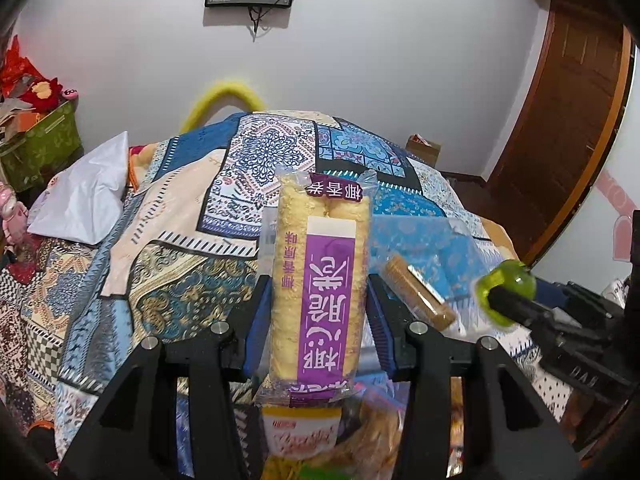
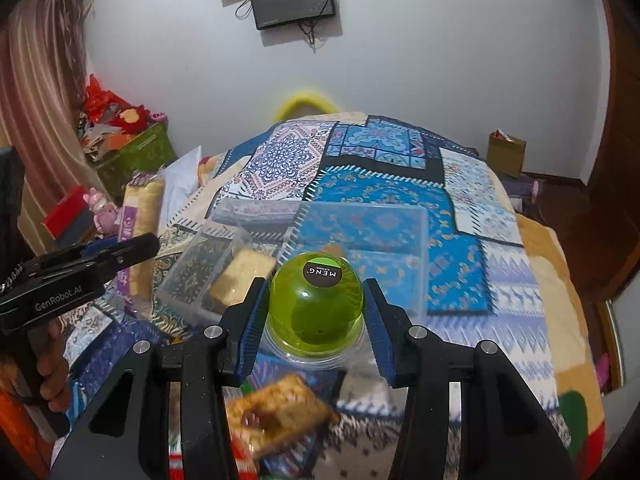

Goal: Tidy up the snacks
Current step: 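Place the rice cake bar and green jar into the clear box, opening both tools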

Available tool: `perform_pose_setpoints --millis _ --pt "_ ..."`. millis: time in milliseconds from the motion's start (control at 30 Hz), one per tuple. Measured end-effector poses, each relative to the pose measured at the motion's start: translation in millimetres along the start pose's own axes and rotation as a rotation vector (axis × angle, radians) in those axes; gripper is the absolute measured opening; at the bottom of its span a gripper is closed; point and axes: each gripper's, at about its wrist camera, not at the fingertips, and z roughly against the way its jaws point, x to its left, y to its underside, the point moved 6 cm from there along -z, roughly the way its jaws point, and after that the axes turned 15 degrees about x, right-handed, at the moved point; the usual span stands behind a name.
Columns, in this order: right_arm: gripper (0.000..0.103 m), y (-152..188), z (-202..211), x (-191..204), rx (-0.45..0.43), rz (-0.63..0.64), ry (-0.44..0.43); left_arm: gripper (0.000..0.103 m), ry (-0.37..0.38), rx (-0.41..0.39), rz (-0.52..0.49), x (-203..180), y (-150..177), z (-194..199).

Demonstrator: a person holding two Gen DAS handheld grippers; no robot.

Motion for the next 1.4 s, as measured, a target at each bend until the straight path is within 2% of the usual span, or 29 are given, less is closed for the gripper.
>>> perform_pose_setpoints --millis 200,467,533,733,900,1133,1300,1400 --pt "0.044 -14 -22 9 0.030 0.029 -0.013 0.045 0.003 0.026 0.007 -1 -13 -29" --pt "0.044 -19 -55 13 0.098 0.042 -0.025 0.045 0.000 0.074 0.007 0 -14 -64" --pt "0.044 -17 -64 12 0.119 0.040 -0.025 0.040 -0.002 0.080 0.006 1 -14 -69" --pt "0.044 -12 -79 13 0.172 0.046 -0.039 0.040 0.001 0.104 0.012 3 -12 -76" --pt "0.045 -8 -82 16 0.199 0.066 -0.027 0.040 0.000 0.099 0.015 4 -6 -67" --pt "0.045 -11 -57 19 0.158 0.104 0.025 0.041 0.009 0.071 0.022 3 -1 -32" --pt "0.046 -9 -28 14 0.124 0.084 0.012 0.050 -0.008 0.032 0.005 1 7 6" --pt "0.050 -2 -5 12 0.092 0.081 0.020 0.058 -0.024 0.010 -0.006 0 16 27"
